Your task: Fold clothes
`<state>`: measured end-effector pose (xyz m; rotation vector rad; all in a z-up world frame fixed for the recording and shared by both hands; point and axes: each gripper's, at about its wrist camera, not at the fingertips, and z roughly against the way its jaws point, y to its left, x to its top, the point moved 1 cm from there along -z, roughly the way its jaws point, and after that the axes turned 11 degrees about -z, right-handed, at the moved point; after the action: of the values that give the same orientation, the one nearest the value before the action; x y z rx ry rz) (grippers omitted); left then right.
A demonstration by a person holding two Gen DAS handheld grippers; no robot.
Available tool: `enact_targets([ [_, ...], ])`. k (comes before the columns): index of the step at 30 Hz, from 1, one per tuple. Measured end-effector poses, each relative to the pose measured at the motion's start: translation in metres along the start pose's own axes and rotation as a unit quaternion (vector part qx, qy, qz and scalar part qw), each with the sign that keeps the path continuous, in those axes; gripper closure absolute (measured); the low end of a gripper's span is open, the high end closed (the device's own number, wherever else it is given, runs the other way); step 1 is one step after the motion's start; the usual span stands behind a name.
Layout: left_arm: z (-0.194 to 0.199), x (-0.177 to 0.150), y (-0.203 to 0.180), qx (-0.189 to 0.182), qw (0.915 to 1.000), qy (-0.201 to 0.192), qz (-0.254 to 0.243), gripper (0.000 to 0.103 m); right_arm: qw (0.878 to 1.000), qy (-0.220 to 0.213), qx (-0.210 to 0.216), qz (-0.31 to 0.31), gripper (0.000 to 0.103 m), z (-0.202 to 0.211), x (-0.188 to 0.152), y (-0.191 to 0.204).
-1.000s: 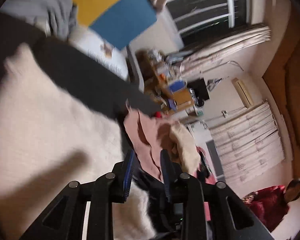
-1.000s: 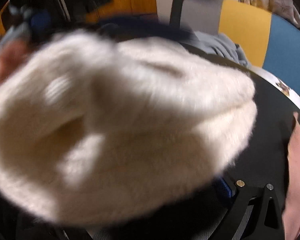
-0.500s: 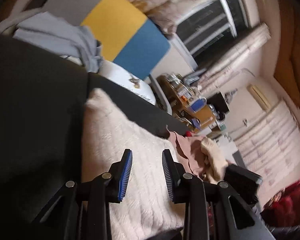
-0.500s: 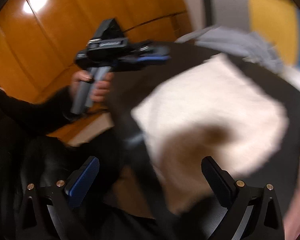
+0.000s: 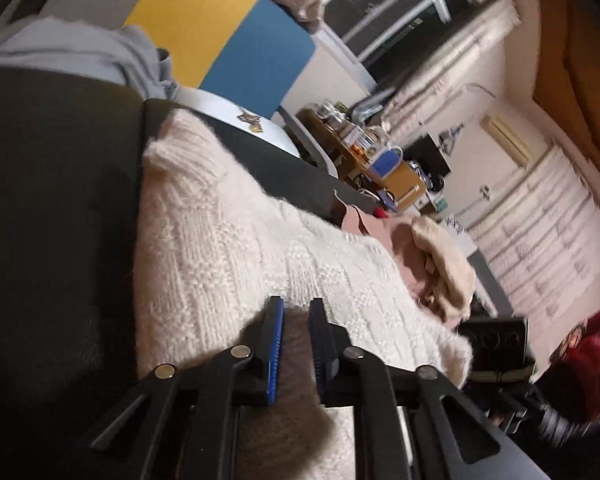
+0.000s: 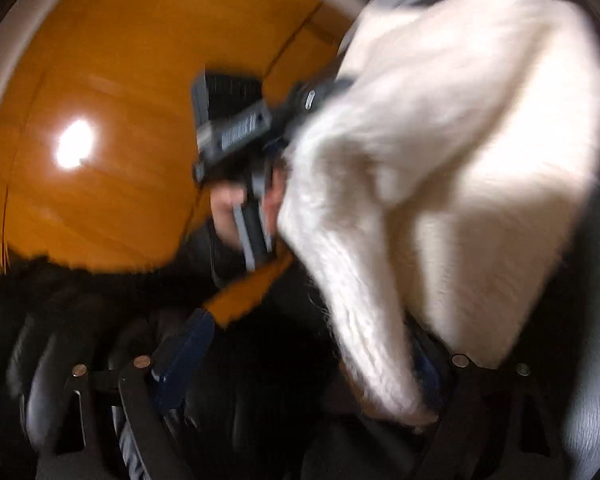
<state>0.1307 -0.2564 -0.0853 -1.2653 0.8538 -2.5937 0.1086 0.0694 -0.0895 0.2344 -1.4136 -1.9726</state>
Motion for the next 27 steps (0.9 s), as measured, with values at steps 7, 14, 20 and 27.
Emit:
enact_targets([
  [7,0.020,0.006,-0.024,0.026,0.9991,-0.023,-0.026,0.072,0.983,-0.180,-0.038,0.001,0.000,0.062,-0.007,0.035],
  [14,0.032,-0.012,-0.033,0.042,0.9972,-0.035,-0.052,0.070,0.962,-0.232,-0.140,-0.036,0.000,0.053,0.066,0.025],
  [20,0.033,-0.014,-0.035,0.034,0.9967,-0.043,-0.060,0.067,0.961,-0.233,-0.129,-0.071,0.000,0.023,0.104,0.009],
  [27,0.039,-0.014,-0.044,0.020,0.9943,-0.060,-0.085,0.065,0.954,-0.205,-0.205,-0.081,0.070,-0.002,0.105,0.003],
])
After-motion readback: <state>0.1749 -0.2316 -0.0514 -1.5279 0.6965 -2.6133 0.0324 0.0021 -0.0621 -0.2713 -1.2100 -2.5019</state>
